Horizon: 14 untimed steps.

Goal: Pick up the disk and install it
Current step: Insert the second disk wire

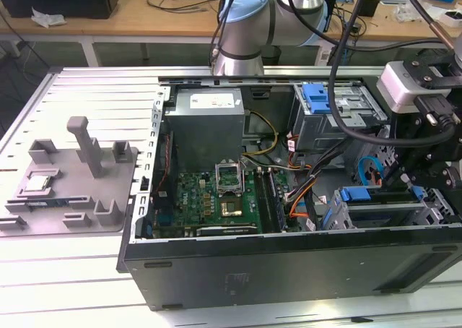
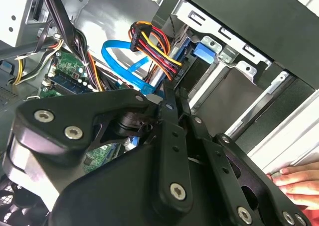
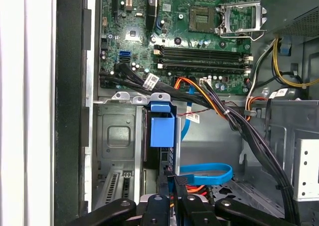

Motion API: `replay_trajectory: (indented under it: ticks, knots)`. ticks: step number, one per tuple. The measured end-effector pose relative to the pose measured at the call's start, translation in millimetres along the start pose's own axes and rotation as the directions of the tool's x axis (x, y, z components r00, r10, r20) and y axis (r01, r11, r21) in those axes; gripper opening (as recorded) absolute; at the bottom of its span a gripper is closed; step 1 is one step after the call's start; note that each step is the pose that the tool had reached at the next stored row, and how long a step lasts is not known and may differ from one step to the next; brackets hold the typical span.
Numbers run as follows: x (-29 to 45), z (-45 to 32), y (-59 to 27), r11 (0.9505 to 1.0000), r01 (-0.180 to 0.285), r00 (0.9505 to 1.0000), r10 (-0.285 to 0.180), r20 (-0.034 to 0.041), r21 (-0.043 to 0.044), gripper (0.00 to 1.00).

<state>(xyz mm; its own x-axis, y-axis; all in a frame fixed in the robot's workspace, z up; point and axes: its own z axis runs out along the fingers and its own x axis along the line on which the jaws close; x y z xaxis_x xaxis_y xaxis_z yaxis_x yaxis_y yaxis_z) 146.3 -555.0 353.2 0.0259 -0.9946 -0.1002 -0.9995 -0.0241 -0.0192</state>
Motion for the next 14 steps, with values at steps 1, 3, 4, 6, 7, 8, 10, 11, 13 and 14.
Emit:
replay_trajectory:
  ticks: [1,3,4,6,7,8,10,11,13,14]
  knots:
    - [0.0,0.2,0.0,1.0000,0.000,1.0000,0.000,0.0000,0.0001,0.16]
    - [0.0,0.4,0.0,1.0000,0.000,1.0000,0.000,-0.0001,0.0001,0.16]
    - [0.0,0.4,0.0,1.0000,0.000,1.0000,0.000,0.0000,0.0000,0.16]
    - [0.0,0.5,0.0,1.0000,0.000,1.0000,0.000,-0.0001,0.0001,0.16]
    - [0.0,0.5,0.0,1.0000,0.000,1.0000,0.000,-0.0001,0.0000,0.16]
    - [0.0,0.5,0.0,1.0000,0.000,1.0000,0.000,0.0000,0.0000,0.16]
    - [0.0,0.7,0.0,1.0000,0.000,1.0000,0.000,0.0001,0.0000,0.16]
    - [0.0,0.9,0.0,1.0000,0.000,1.0000,0.000,0.0002,0.0001,0.16]
    - [-0.9,1.5,0.0,1.0000,0.000,1.0000,0.000,0.0002,0.0001,0.16]
    - [-1.7,1.7,0.0,1.0000,0.000,1.0000,0.000,0.0001,0.0000,0.16]
